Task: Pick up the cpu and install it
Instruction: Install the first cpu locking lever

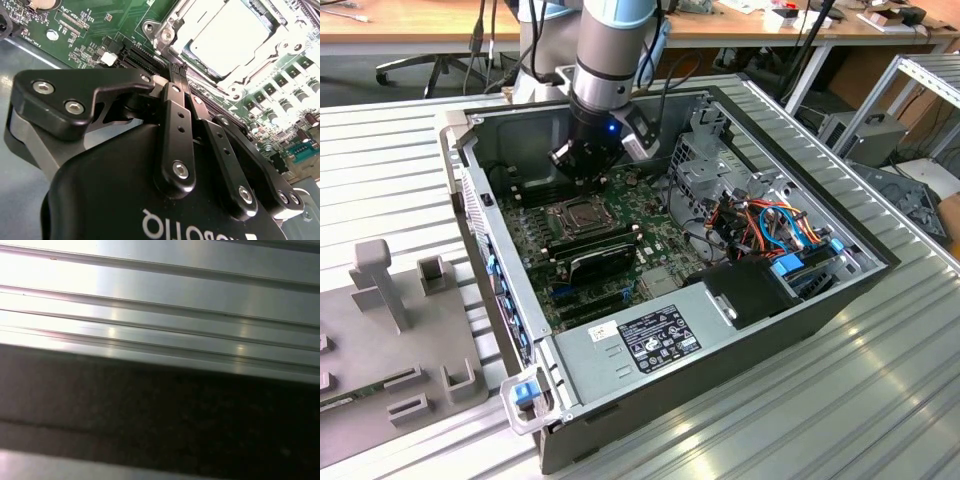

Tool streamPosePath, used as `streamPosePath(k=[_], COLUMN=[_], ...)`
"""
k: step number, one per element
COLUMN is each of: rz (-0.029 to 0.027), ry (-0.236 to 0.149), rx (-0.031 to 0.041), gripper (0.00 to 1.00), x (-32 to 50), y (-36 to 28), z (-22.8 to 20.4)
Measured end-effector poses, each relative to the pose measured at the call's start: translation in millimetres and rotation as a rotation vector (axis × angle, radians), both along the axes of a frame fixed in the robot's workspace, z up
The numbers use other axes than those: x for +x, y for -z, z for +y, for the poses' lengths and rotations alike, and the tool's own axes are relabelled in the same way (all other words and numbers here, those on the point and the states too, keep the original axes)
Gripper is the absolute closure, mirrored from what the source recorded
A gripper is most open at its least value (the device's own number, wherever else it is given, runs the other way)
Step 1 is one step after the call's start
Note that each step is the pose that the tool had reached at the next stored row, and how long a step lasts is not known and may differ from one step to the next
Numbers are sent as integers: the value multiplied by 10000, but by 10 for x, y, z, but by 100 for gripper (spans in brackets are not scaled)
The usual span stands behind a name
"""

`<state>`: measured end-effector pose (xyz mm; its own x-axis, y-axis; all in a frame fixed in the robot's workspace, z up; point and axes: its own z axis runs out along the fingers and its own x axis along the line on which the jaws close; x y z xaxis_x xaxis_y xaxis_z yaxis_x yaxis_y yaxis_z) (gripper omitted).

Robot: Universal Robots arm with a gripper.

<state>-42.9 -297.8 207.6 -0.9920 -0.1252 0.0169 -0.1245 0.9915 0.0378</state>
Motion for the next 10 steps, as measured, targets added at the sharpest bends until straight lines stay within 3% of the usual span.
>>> streamPosePath(k=[10], rz=[0], ry=[-3], rx=[2], gripper=[89], x=[7], y=[43], z=[-7])
